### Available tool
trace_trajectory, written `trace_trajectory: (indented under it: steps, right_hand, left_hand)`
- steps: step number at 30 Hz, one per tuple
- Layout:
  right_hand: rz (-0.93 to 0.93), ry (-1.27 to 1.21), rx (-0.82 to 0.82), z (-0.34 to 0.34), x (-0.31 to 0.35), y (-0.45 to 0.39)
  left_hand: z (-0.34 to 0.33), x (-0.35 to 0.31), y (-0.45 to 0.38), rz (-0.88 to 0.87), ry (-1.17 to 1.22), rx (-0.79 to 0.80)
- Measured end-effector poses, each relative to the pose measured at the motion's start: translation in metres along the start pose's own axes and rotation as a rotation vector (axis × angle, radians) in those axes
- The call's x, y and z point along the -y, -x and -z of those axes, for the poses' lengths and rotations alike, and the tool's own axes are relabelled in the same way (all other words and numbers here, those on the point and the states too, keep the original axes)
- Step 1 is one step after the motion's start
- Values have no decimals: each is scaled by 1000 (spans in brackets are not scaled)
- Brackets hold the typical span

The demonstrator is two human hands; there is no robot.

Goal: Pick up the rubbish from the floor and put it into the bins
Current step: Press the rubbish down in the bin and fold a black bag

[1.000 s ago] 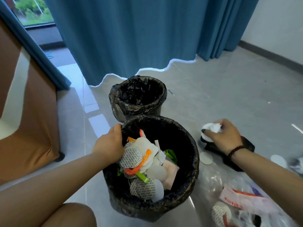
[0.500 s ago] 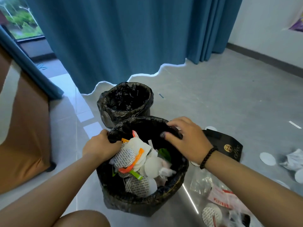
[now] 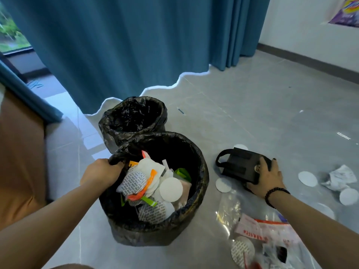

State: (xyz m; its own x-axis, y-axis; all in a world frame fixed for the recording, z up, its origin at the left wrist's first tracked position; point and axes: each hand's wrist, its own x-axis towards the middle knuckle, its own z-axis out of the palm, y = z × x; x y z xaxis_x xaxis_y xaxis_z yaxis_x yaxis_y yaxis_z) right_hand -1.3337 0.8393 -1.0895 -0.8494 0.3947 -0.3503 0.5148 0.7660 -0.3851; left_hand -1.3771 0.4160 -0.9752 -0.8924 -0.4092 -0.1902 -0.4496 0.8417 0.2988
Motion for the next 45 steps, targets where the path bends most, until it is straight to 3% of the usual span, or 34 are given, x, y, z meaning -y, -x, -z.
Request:
trace_trajectory:
  steps: [5,12,17,20,22,25,26,28,30,32,35,40,45]
  right_hand:
    - [-37,97,14,-21,7,7]
    - [38,347,-87,19,20,8]
    - [56,97,-147,56,43,23]
    - [82,-125,-207,74,51,40]
    - [89,-244,-255,86,51,57]
    - [84,-412,-250,93,45,85]
    - [59,-524,-189,92,45,94]
    - [-19,-802,-17,90,48,115]
    - [-30,-945,102,89,51,133]
    - [-14,-1006,136,86,53,149]
    - [-33,-1068,77,79,51,169]
    - [-69,-1185,31,60,63,189]
    - [-66,-1269,-3,46,78,197]
  left_hand:
    - [-2,-15,2,77,34,31]
    - [3,-18,6,94,92,106]
    - [21,-22,13,107,205,286]
    - [32,-31,21,-24,-13,152]
    - [34,-46,35,-165,-147,12]
    - [33,-71,74,-483,-48,-156]
    - [35,-78,88,-598,14,-151]
    - [39,-92,117,-721,211,37]
    - [41,-102,143,-735,346,217]
    - [41,-108,160,-800,394,178]
    - [37,-109,167,-815,360,167]
    - [18,-107,162,-696,231,364]
    - [13,-111,157,-688,174,339]
